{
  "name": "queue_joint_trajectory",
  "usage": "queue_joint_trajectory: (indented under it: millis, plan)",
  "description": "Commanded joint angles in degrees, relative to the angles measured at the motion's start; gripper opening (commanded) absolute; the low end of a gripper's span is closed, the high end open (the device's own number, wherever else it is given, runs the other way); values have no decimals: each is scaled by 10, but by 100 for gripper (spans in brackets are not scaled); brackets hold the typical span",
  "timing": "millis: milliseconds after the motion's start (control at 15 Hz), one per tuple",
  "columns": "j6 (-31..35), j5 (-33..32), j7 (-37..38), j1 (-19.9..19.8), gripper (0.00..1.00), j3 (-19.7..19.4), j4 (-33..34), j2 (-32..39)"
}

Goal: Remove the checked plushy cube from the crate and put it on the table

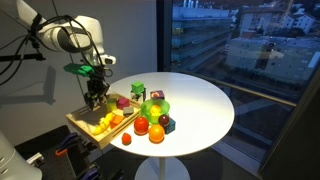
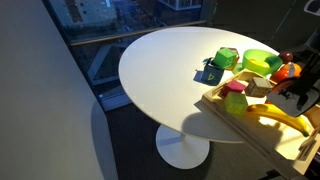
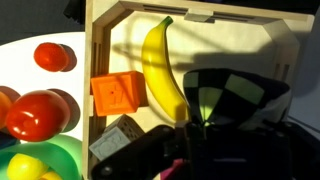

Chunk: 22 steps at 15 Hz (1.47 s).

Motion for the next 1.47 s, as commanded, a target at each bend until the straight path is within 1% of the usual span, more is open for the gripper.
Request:
queue_joint_trajectory:
  millis: [0,400,800,1067,1400]
  plan:
    - [-20,5,34,-3,3,6,36,-3]
    - [-22,-8,112,-9,3,22,113,39]
    - [-9,-34,194,-9,3,35,186,113]
    - [-14,-55,246,-3,3,32,242,172]
    - [-26,-58,295,12,3,24,303,230]
